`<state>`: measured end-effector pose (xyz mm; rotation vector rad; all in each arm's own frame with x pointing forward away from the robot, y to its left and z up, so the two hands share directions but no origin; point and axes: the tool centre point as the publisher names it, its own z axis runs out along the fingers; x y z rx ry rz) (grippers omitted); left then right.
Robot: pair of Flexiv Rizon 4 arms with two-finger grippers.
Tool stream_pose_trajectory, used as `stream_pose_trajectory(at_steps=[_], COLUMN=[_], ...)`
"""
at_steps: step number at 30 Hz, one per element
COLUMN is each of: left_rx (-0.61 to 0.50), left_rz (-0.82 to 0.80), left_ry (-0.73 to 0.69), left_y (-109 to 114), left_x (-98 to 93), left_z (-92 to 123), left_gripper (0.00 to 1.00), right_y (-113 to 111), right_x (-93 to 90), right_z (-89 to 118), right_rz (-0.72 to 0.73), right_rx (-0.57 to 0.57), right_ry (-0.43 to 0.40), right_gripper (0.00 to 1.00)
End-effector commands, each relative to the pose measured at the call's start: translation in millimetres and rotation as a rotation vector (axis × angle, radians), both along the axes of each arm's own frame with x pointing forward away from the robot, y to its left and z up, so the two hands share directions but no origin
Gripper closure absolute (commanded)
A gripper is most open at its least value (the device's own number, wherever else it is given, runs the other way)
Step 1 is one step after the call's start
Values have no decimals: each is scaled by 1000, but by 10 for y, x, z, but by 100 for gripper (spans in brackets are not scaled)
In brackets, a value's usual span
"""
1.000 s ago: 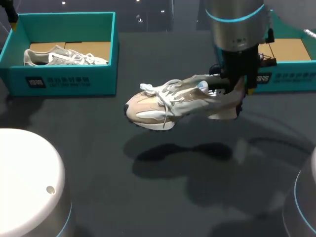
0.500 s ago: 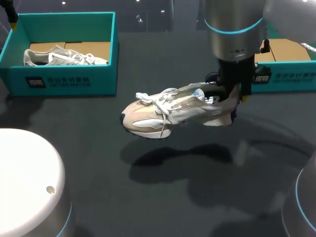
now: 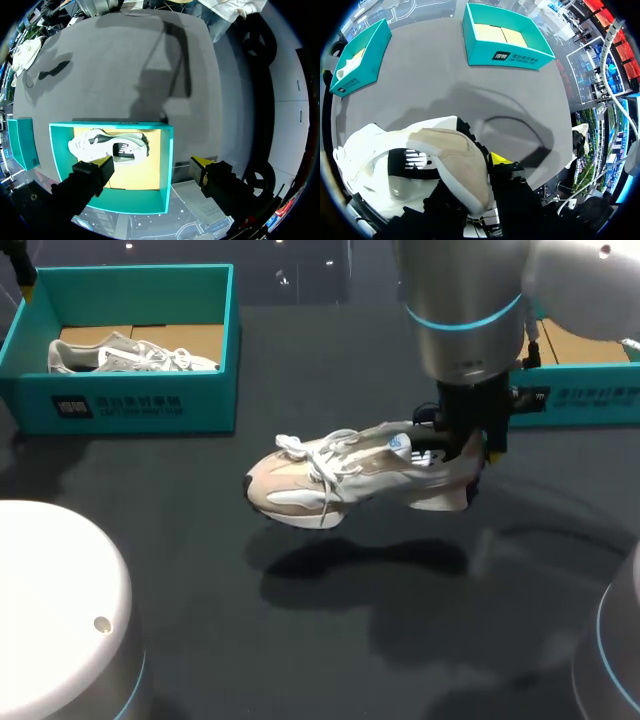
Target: Take the shoe out of the shoebox, open the shoe tongue, remove and reinsert the insole, then place the shoe into the shoebox
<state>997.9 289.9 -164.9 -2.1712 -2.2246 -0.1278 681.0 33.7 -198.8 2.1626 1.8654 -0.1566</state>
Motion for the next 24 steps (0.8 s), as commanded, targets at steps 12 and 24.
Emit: stream_pose_trajectory(at_steps=[12, 24], left_rx=[2, 2], left_rz=[-1, -1], left_ry=[1, 1], left_y=[1, 1], left_x=[1, 1], left_z=[8, 8], left_gripper=[0, 0], right_y=[313, 271], right_x=[-184, -161], right_z=[-859, -1226], right_rz=[-47, -21], right_rx=[-36, -45], right_ry=[9, 47], right_gripper=[100, 100])
